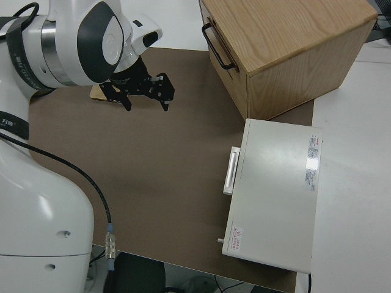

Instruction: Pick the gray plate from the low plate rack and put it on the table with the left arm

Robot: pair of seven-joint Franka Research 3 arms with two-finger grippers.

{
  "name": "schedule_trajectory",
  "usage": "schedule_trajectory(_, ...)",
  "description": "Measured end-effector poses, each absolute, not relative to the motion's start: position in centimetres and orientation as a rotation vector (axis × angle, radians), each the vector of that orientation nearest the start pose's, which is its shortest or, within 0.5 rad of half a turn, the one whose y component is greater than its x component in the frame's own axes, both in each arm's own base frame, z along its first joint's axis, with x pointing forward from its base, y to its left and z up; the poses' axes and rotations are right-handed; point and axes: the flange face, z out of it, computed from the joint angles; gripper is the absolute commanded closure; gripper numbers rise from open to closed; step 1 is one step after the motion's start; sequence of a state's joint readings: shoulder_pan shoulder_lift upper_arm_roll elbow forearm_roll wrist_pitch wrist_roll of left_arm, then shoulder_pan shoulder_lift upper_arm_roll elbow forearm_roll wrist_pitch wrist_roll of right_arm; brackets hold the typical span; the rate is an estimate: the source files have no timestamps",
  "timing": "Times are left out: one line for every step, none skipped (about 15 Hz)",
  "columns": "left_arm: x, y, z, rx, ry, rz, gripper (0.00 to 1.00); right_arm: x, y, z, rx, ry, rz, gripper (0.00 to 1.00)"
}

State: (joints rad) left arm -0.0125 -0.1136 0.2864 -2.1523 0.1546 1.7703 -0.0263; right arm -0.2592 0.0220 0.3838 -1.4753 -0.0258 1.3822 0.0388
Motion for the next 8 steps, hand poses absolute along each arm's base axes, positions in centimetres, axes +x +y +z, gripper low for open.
schedule_trajectory(46.15,14.54,42.84,-3.014,-0.370,0.432,0.86,53.75,6.16,64.21,-3.160,-0.131,0.177,0.017)
schedule_trajectory(46.19,14.46,42.81,-3.022,-0.376,0.429,0.87,53.75,6.16,64.21,-3.160,-0.131,0.177,0.017)
schedule_trajectory(46.22,14.41,42.79,-3.028,-0.380,0.428,0.88,53.75,6.16,64.21,-3.160,-0.131,0.177,0.017)
schedule_trajectory(46.24,14.40,42.78,-3.030,-0.381,0.427,0.90,53.75,6.16,64.21,-3.160,-0.131,0.177,0.017)
schedule_trajectory(46.28,14.36,42.74,-3.033,-0.384,0.426,0.90,53.75,6.16,64.21,-3.160,-0.131,0.177,0.017)
schedule_trajectory(46.31,14.34,42.70,-3.036,-0.385,0.425,0.91,53.75,6.16,64.21,-3.160,-0.131,0.177,0.017)
schedule_trajectory(46.34,14.31,42.66,-3.038,-0.387,0.425,0.90,53.75,6.16,64.21,-3.160,-0.131,0.177,0.017)
schedule_trajectory(46.35,14.30,42.67,-3.039,-0.388,0.425,0.90,53.75,6.16,64.21,-3.160,-0.131,0.177,0.017)
